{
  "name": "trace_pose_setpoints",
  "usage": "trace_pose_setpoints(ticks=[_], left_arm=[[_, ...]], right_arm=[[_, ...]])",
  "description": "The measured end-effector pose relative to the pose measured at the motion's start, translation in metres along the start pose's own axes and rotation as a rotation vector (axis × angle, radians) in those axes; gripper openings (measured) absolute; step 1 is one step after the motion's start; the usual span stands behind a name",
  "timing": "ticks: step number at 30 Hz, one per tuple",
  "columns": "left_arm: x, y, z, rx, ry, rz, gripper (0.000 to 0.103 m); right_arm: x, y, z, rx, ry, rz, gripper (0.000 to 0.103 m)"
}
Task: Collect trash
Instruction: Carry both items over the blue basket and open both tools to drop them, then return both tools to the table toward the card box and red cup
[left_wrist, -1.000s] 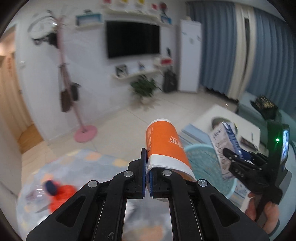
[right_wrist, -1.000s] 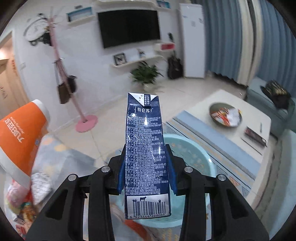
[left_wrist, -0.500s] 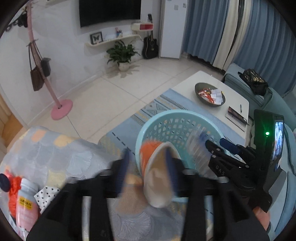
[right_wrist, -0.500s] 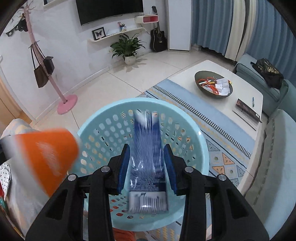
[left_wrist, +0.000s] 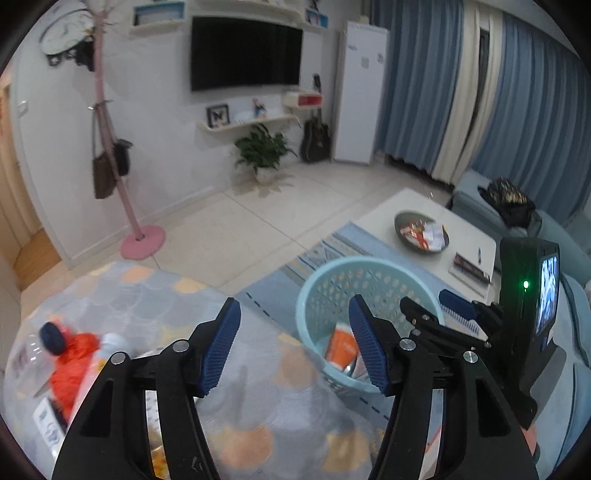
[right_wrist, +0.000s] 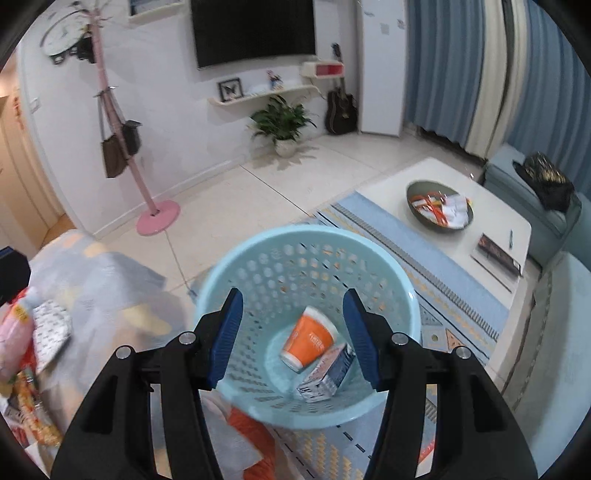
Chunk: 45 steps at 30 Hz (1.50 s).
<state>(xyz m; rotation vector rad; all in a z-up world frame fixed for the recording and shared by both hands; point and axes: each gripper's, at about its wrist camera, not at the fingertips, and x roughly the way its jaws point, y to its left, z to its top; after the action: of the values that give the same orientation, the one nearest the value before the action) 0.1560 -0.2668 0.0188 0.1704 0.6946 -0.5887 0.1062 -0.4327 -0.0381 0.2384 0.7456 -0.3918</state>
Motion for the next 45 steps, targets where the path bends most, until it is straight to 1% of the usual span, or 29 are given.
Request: trace_pose_setpoints(ticks=[5, 9, 11, 17, 22, 26, 28, 31, 33, 36, 38, 39, 42, 43, 44, 45], left_arm=[[-0.047, 0.014, -0.009, -0.036, -0.101, 0.072, 0.061], [-0.077, 0.032, -0.019, -0.079, -0.148, 0.111, 0.061], [-0.088, 0.039, -0.023, -0.101, -0.166, 0.116, 0.061], [-0.12, 0.064, -0.043, -0.141, -0.204, 0.166, 0.061], [-0.14, 0.085, -0.057, -0.172, -0.221, 0.21, 0.061], [-0.16, 0.104, -0.082, -0.199, -0.229, 0.254, 0.061], [-0.17, 0.12, -0.096, -0.226, -0.222, 0.271, 0.062], [-0.184, 0.151, -0.122, -0.283, -0.199, 0.286, 0.065], [-0.189, 0.168, -0.14, -0.31, -0.171, 0.308, 0.065], [-0.19, 0.19, -0.171, -0.353, -0.108, 0.333, 0.065], [-0.183, 0.204, -0.192, -0.396, -0.042, 0.315, 0.065], [-0.179, 0.208, -0.204, -0.429, -0.002, 0.288, 0.065], [-0.17, 0.213, -0.224, -0.482, 0.05, 0.228, 0.065], [-0.166, 0.212, -0.229, -0.493, 0.062, 0.21, 0.068], [-0.162, 0.212, -0.231, -0.499, 0.068, 0.196, 0.072], [-0.157, 0.21, -0.23, -0.503, 0.075, 0.182, 0.074]], right_arm=[[-0.041, 0.034, 0.001, -0.068, -0.081, 0.028, 0.053], [-0.067, 0.059, -0.002, -0.108, -0.122, 0.073, 0.053], [-0.078, 0.072, -0.005, -0.133, -0.143, 0.084, 0.053], [-0.106, 0.114, -0.016, -0.21, -0.181, 0.14, 0.053], [-0.119, 0.147, -0.029, -0.264, -0.187, 0.185, 0.055], [-0.127, 0.172, -0.046, -0.307, -0.189, 0.235, 0.057], [-0.129, 0.18, -0.054, -0.331, -0.187, 0.256, 0.057], [-0.132, 0.192, -0.072, -0.368, -0.171, 0.311, 0.057], [-0.131, 0.201, -0.085, -0.396, -0.156, 0.338, 0.057], [-0.124, 0.214, -0.101, -0.438, -0.125, 0.344, 0.057], [-0.118, 0.219, -0.108, -0.44, -0.084, 0.364, 0.057], [-0.115, 0.22, -0.114, -0.436, -0.046, 0.407, 0.057], [-0.114, 0.219, -0.135, -0.45, 0.015, 0.484, 0.058], [-0.116, 0.219, -0.144, -0.46, 0.031, 0.508, 0.064], [-0.118, 0.218, -0.154, -0.461, 0.042, 0.525, 0.066], [-0.119, 0.217, -0.161, -0.457, 0.054, 0.533, 0.068]])
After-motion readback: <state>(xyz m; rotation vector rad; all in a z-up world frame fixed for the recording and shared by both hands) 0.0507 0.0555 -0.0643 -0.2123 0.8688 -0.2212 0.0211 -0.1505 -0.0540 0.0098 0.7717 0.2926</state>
